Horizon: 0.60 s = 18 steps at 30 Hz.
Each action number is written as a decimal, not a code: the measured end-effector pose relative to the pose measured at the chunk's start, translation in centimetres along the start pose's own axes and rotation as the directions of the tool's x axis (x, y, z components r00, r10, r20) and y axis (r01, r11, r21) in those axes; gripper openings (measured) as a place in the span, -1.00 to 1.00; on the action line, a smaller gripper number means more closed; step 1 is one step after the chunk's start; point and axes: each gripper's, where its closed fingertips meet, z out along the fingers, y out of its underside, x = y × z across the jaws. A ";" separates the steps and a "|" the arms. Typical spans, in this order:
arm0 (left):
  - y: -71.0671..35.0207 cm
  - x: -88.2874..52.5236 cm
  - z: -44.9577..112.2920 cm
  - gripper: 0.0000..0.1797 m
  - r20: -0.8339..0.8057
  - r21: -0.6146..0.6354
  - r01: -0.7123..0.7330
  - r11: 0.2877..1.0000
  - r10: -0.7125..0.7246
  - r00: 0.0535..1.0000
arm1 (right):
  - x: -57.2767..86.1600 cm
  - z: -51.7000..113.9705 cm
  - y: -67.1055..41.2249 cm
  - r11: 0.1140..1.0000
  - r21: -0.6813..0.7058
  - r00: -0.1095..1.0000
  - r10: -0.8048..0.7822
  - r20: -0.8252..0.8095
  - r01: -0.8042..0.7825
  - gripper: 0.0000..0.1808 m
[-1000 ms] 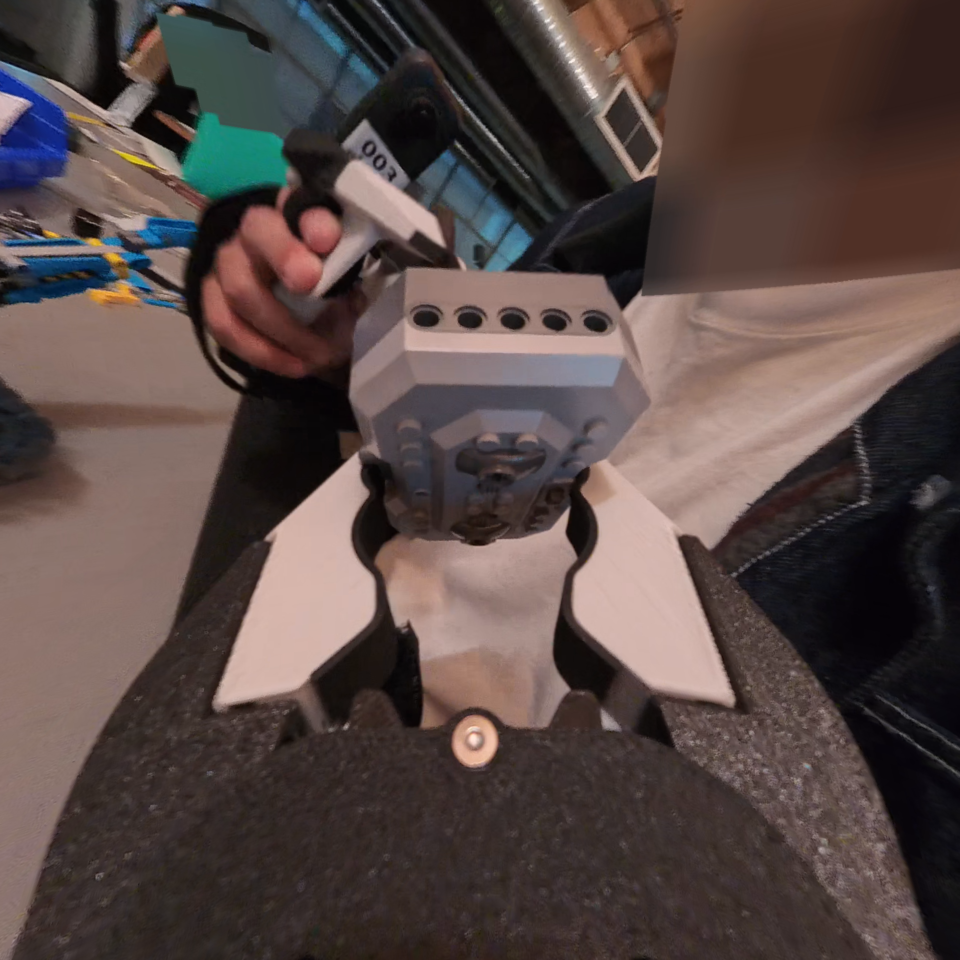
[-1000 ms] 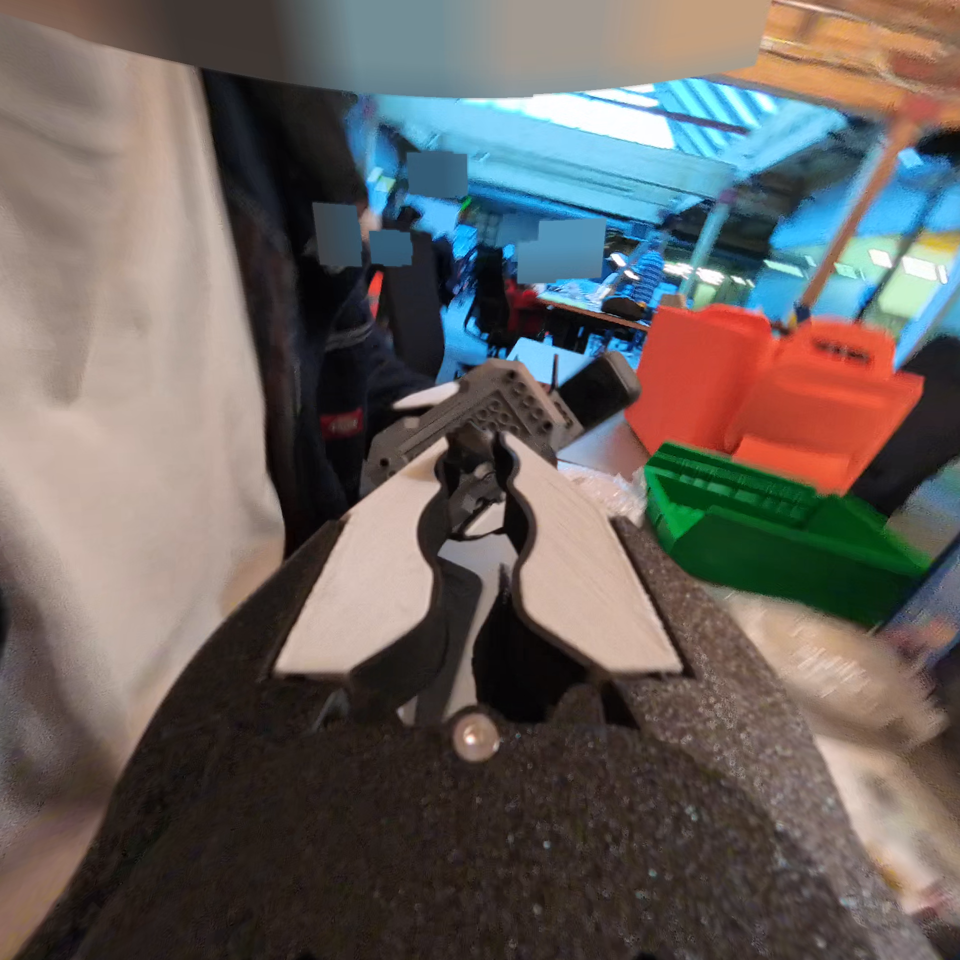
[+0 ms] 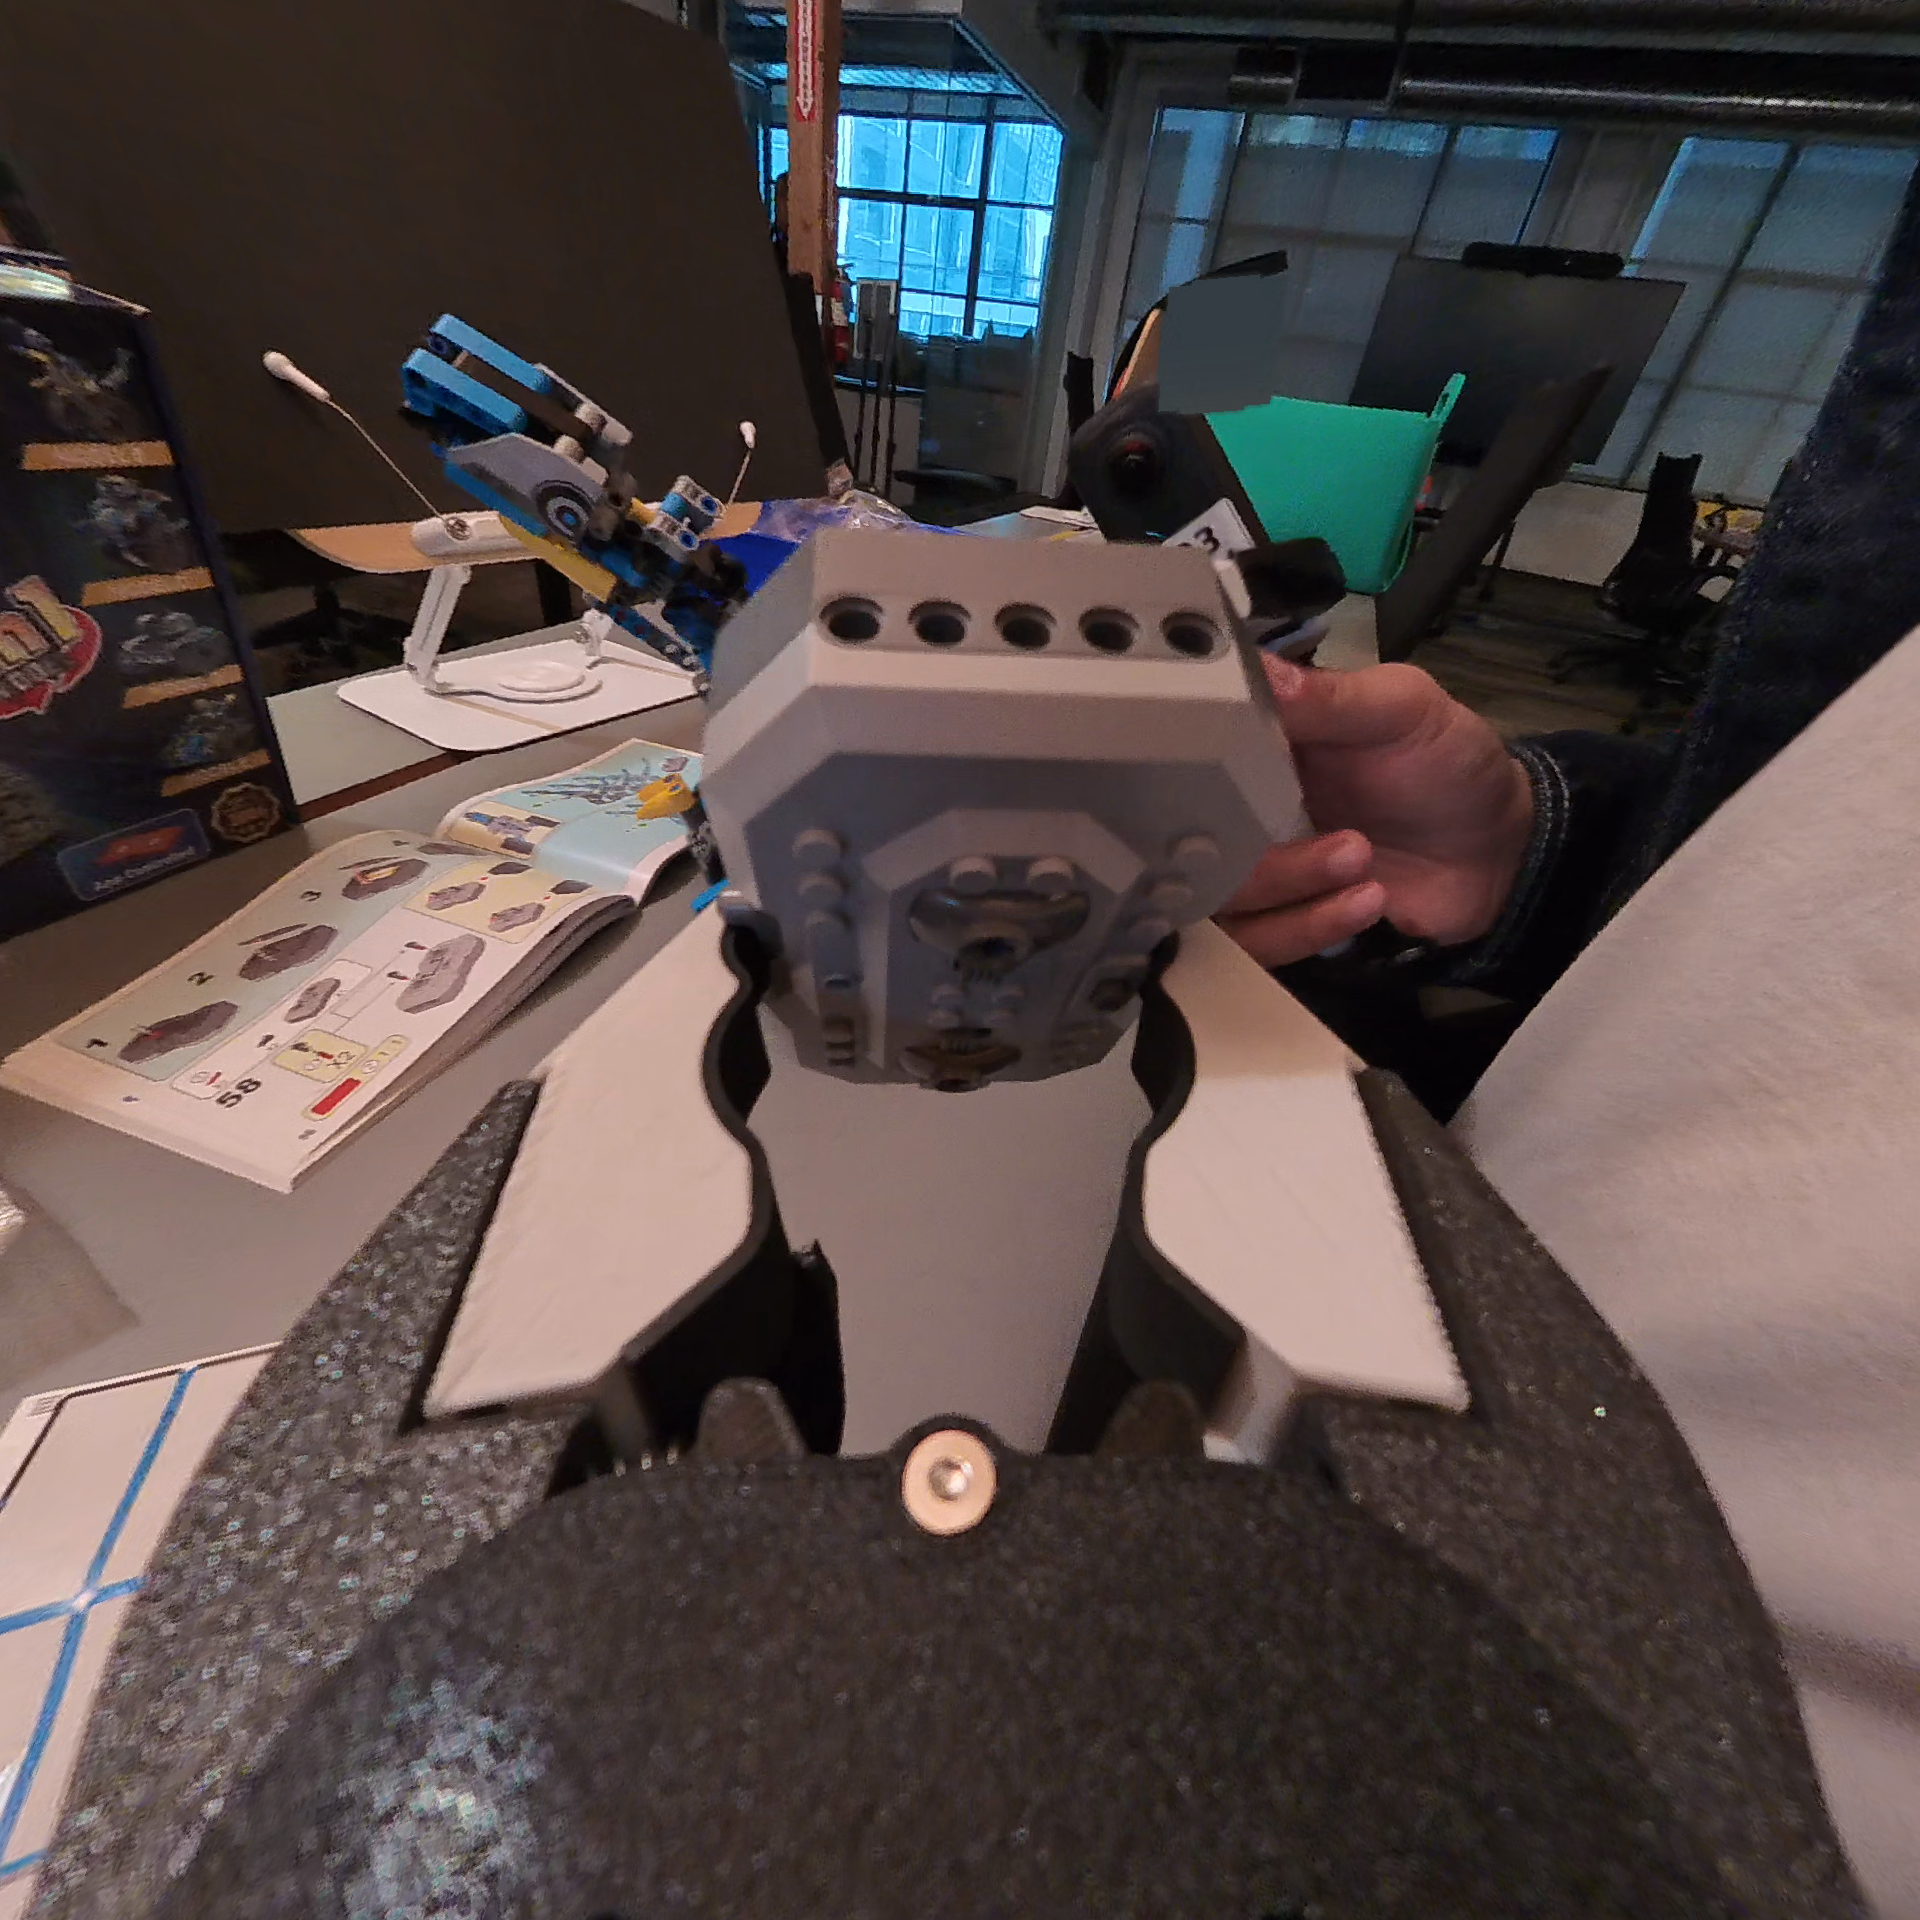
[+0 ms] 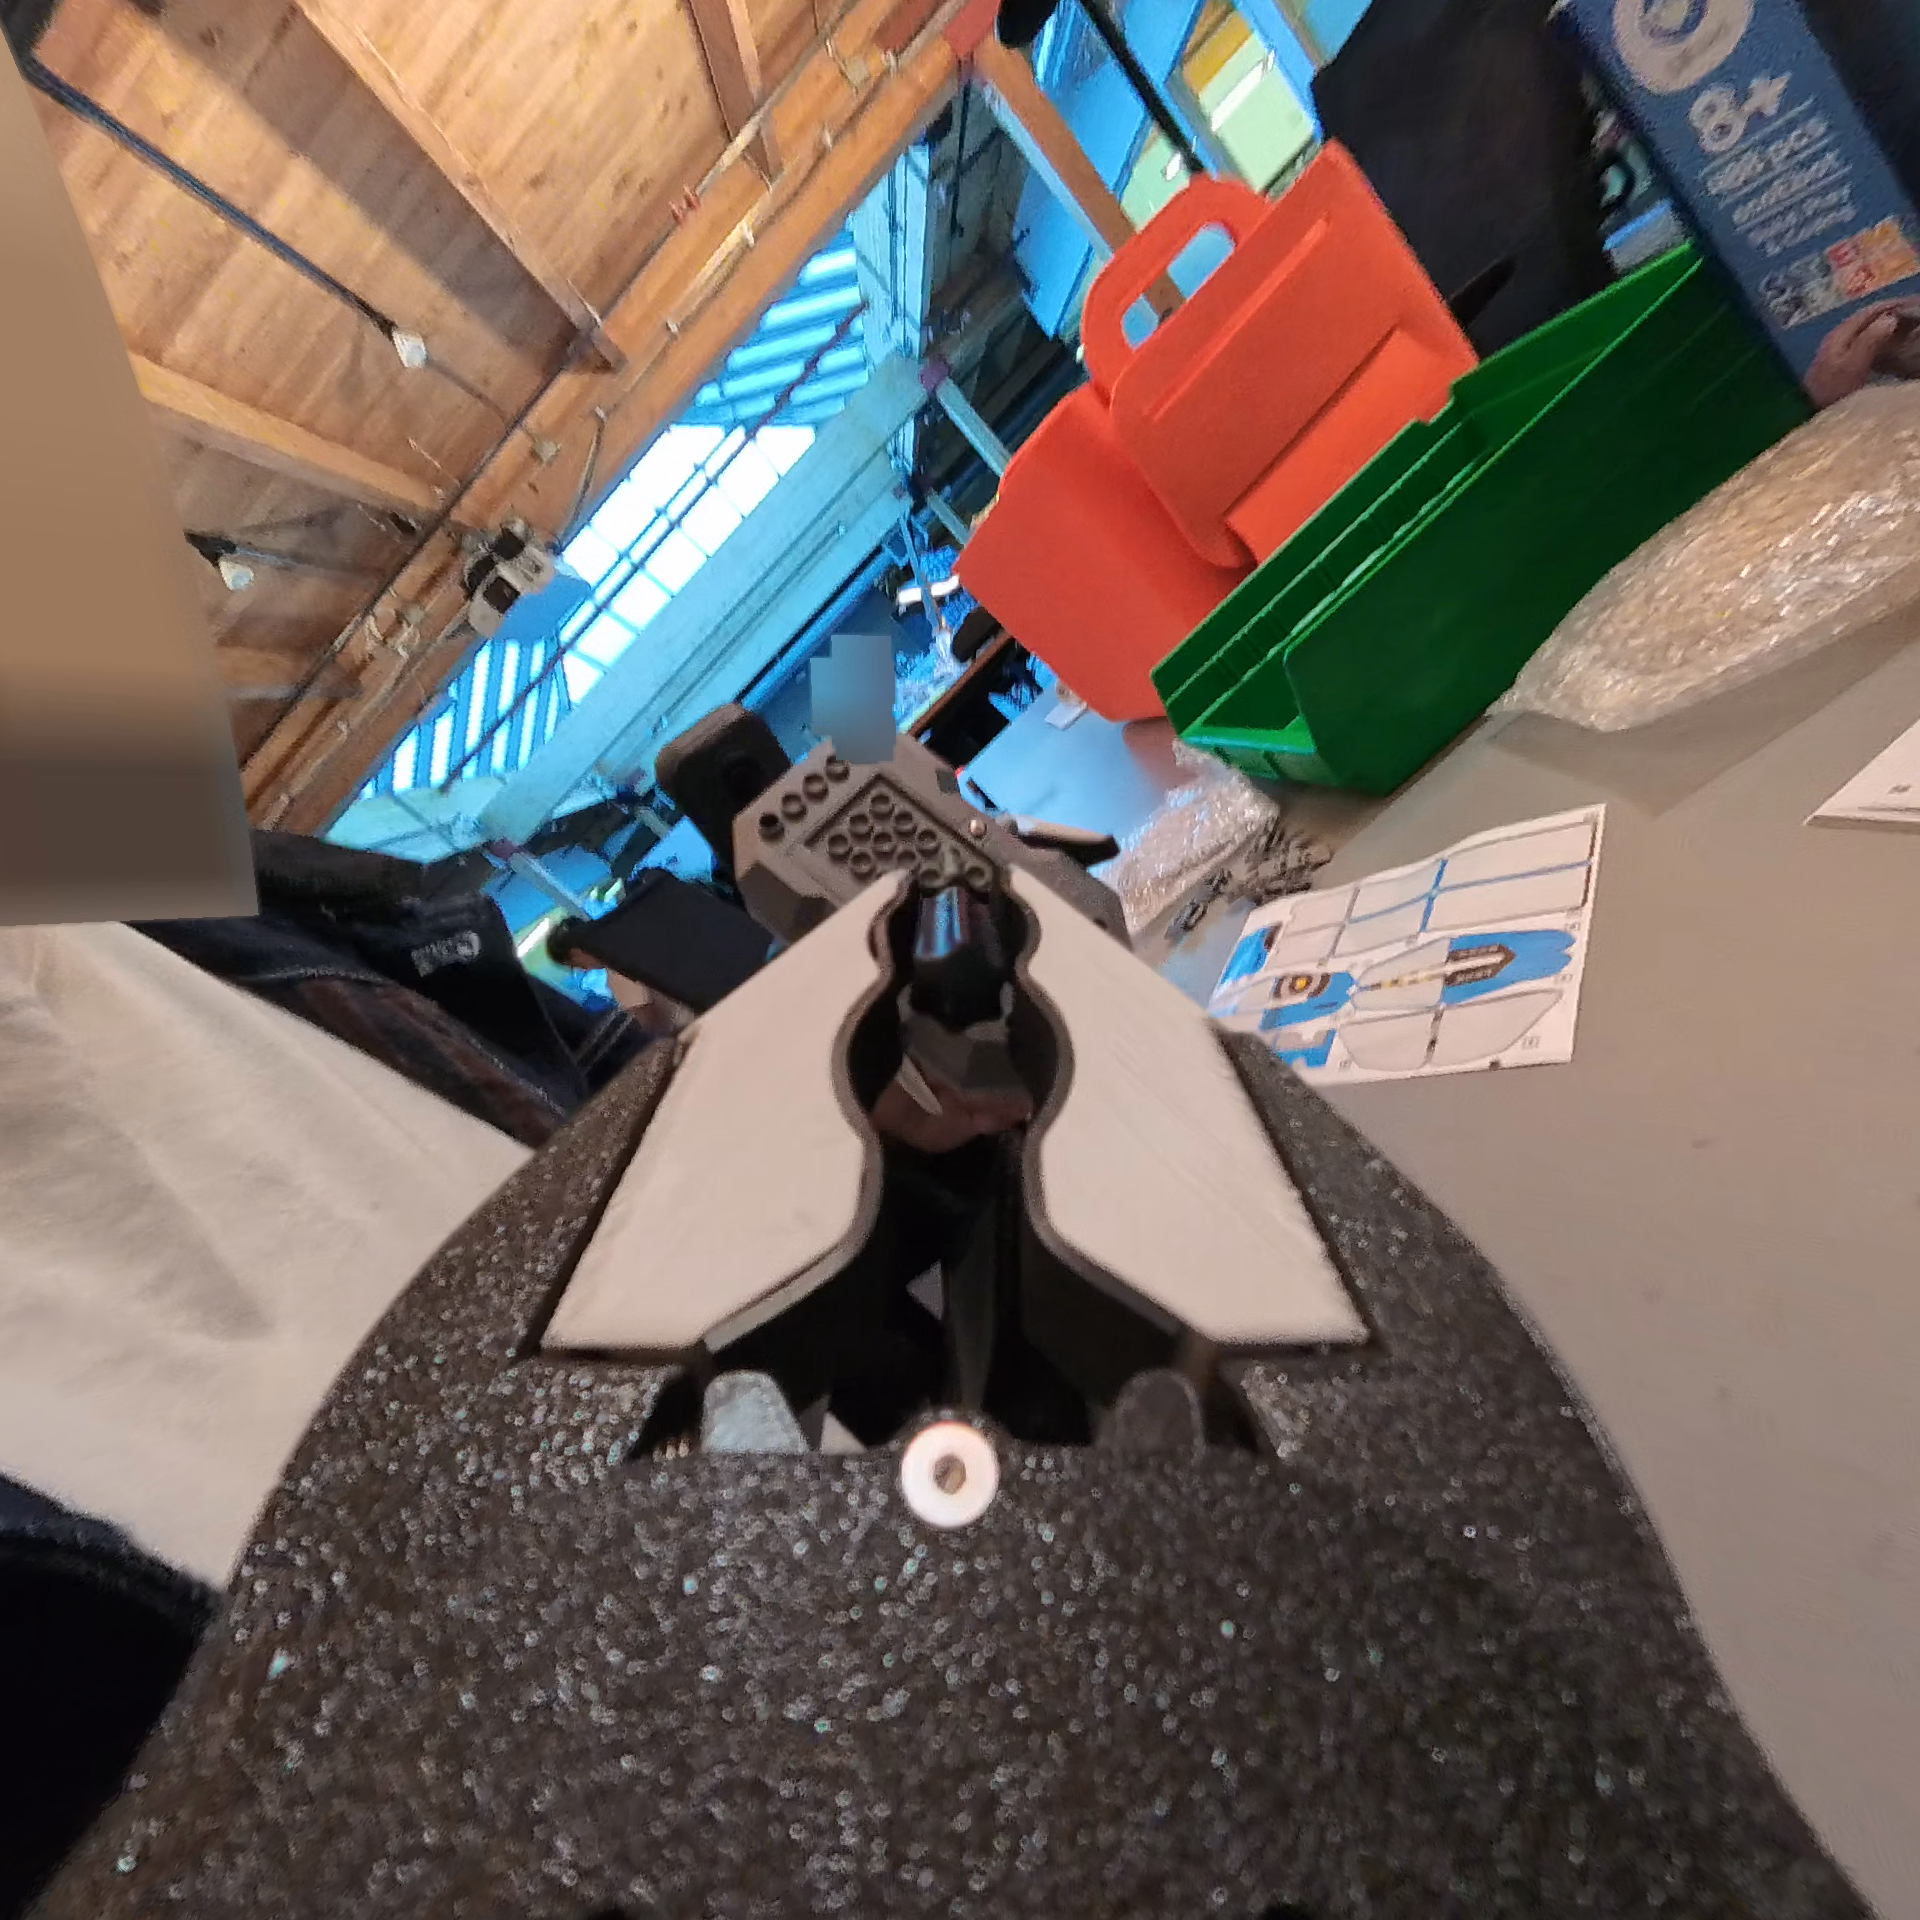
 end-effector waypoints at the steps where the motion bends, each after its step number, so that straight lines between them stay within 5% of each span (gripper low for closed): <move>1: 0.0 -0.1 -0.1 -0.23 0.002 0.001 0.004 1.000 -0.004 1.000 | 0.0 0.1 0.3 1.000 -0.014 1.000 0.001 0.002 -0.001 -0.86; 12: 0.8 -0.1 -0.7 -0.23 -0.020 -0.043 0.002 0.999 -0.003 1.000 | 0.7 -0.5 1.1 0.985 -0.148 0.990 -0.106 -0.090 0.092 -0.88; 18: 0.8 1.4 -1.3 -0.23 -0.171 -0.045 0.142 0.989 -0.147 0.974 | -0.3 -0.9 0.7 0.819 -0.397 0.891 -0.455 -0.008 0.415 -0.88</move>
